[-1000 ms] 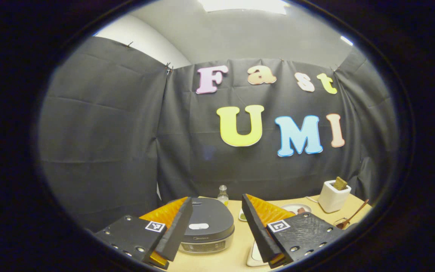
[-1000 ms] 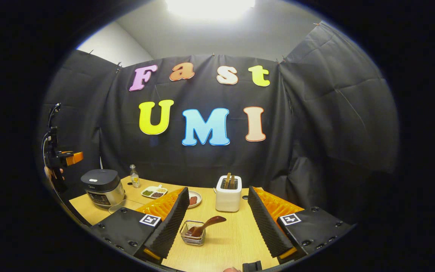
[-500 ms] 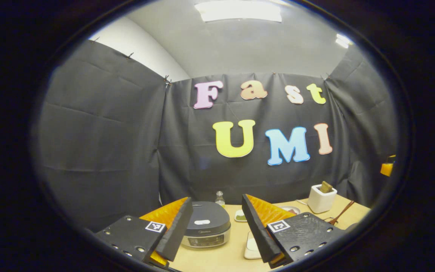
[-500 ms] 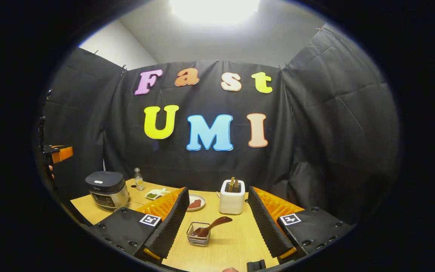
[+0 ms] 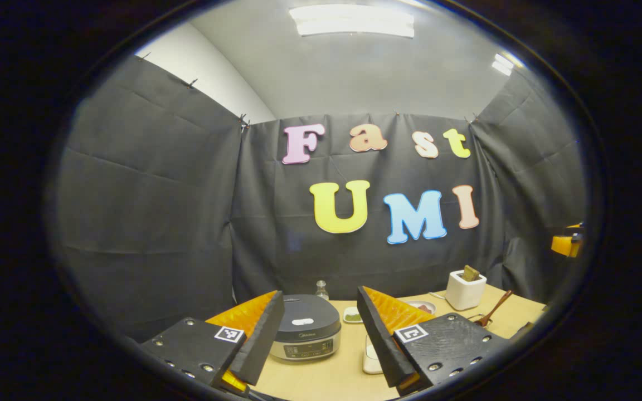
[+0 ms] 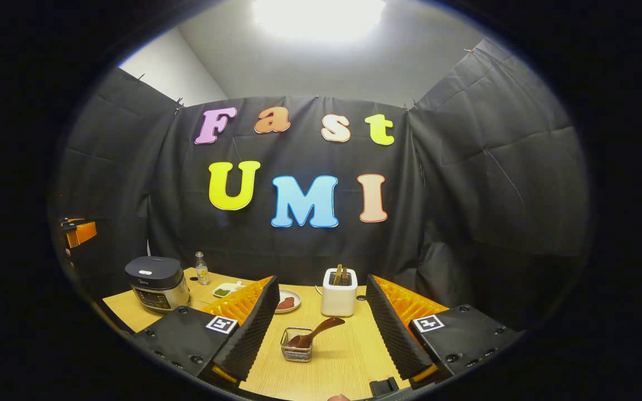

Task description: Close the left gripper, press the button to open the rice cooker; take a wooden spoon from the chopstick holder with the right hand, scoop a spoonful of rice and pour it into the rice cooker, then put the wooden spoon back into the chopstick holder.

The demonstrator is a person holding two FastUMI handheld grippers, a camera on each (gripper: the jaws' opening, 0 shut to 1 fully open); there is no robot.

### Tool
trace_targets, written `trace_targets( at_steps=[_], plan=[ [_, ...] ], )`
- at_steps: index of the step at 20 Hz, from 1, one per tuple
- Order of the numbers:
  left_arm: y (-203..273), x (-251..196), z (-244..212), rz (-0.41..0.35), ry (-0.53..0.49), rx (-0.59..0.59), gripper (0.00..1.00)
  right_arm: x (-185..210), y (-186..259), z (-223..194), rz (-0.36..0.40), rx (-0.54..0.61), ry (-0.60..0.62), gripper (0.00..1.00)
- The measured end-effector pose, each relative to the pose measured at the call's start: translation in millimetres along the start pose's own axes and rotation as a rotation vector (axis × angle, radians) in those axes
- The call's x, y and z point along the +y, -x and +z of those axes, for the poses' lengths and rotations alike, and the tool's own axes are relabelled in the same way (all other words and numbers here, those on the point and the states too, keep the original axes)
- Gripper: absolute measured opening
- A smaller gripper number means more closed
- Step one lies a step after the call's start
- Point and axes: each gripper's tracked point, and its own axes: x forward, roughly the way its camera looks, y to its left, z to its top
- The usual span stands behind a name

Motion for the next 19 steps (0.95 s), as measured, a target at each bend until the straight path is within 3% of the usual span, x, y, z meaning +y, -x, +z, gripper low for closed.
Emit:
trace_targets(
  at_steps=[2, 3, 5, 6, 19],
  plan=[
    [2, 2, 4, -0.001, 0.006, -0.008, 0.81, 2, 1, 1, -0.001, -0.001, 0.003, 0.93],
    [1, 3, 5, -0.001, 0.003, -0.011, 0.81, 2, 1, 2, -0.003, -0.003, 0.005, 0.98],
    [1, 3, 8, -0.006, -0.002, -0.016, 0.81, 3, 2, 4, -0.003, -0.005, 0.007, 0.93],
    [2, 3, 10, -0.008, -0.003, -0.018, 0.81, 3, 1, 3, -0.003, -0.006, 0.008, 0.98],
    [6, 2, 16, -0.014, -0.013, -0.026, 0.82, 5, 3, 5, -0.010, -0.012, 0.013, 0.98]
  ],
)
